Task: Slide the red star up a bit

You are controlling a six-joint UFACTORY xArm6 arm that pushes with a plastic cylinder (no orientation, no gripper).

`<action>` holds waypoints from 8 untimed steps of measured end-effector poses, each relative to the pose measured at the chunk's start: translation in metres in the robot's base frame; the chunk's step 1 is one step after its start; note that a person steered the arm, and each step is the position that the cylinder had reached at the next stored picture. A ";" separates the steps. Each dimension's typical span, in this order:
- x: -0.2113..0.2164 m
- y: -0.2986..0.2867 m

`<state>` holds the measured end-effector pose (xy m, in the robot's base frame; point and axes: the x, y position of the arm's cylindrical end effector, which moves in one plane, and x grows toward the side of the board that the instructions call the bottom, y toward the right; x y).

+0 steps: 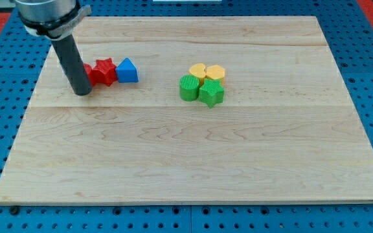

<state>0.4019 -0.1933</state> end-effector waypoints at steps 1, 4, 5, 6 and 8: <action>-0.005 0.000; -0.007 -0.008; -0.007 0.004; -0.007 0.015; -0.018 0.027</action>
<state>0.3842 -0.1659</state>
